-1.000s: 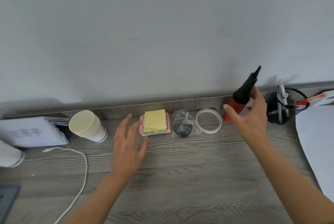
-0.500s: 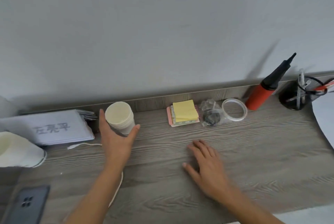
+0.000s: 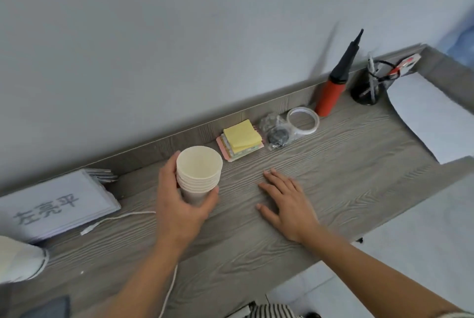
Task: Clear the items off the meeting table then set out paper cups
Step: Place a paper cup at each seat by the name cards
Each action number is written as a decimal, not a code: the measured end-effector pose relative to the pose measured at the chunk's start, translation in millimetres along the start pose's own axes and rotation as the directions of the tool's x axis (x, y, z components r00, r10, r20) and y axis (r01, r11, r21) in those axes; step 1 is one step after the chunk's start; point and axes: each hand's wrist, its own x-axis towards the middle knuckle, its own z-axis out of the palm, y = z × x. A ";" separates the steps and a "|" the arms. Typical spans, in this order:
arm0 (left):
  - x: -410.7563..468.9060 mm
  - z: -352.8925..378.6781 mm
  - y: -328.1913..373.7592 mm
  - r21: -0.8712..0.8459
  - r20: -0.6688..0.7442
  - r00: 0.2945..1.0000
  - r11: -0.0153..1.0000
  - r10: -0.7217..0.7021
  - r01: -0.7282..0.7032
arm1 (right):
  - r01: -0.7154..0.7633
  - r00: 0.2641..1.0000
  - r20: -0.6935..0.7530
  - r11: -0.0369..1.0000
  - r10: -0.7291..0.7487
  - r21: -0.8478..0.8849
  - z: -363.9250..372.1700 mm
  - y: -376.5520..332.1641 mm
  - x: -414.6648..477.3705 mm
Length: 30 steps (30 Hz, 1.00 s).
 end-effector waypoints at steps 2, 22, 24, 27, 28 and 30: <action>-9.8 9.3 11.0 -0.001 0.118 0.992 0.999 0.040 -0.040 | -0.062 0.998 -0.006 0.996 0.063 0.065 -7.1 -4.1 -11.2; -201.8 176.6 161.0 -0.345 0.799 0.263 0.770 0.541 -0.536 | -0.276 0.454 -0.012 0.153 0.891 0.949 -107.8 51.6 -332.9; -215.1 191.0 174.2 -0.387 0.808 0.189 0.745 0.558 -0.544 | -0.254 0.390 -0.002 0.110 0.921 0.961 -108.9 58.1 -356.3; -227.7 224.2 198.2 -0.439 0.828 0.056 0.707 0.558 -0.555 | -0.234 0.283 0.030 0.039 0.959 0.971 -111.6 77.2 -384.9; -230.8 235.6 205.8 -0.449 0.834 0.018 0.696 0.552 -0.560 | -0.225 0.244 0.034 0.022 0.969 0.974 -111.2 84.9 -393.4; -238.2 266.5 220.9 -0.480 0.840 -0.062 0.685 0.538 -0.548 | -0.176 0.159 0.046 -0.017 0.986 0.984 -112.3 103.4 -411.4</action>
